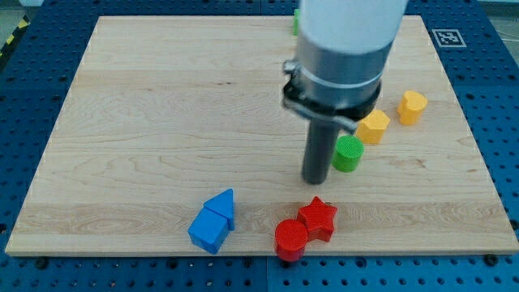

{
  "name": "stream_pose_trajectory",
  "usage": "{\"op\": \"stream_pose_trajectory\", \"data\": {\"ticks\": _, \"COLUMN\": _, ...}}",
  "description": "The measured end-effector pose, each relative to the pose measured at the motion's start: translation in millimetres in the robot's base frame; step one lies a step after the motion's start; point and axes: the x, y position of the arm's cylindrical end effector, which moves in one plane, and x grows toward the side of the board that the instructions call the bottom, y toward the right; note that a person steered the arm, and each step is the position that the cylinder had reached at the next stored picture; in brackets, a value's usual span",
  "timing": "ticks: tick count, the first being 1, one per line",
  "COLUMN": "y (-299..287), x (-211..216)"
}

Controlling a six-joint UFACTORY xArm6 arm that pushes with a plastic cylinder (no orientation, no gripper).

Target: Place the green circle below the yellow hexagon

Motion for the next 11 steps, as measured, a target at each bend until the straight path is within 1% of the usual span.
{"op": "stream_pose_trajectory", "data": {"ticks": 1, "y": 5, "x": -5}}
{"op": "stream_pose_trajectory", "data": {"ticks": 4, "y": 12, "x": -1}}
{"op": "stream_pose_trajectory", "data": {"ticks": 5, "y": 51, "x": -6}}
{"op": "stream_pose_trajectory", "data": {"ticks": 8, "y": 54, "x": 12}}
{"op": "stream_pose_trajectory", "data": {"ticks": 9, "y": 70, "x": 25}}
{"op": "stream_pose_trajectory", "data": {"ticks": 10, "y": 94, "x": 25}}
{"op": "stream_pose_trajectory", "data": {"ticks": 11, "y": 106, "x": 13}}
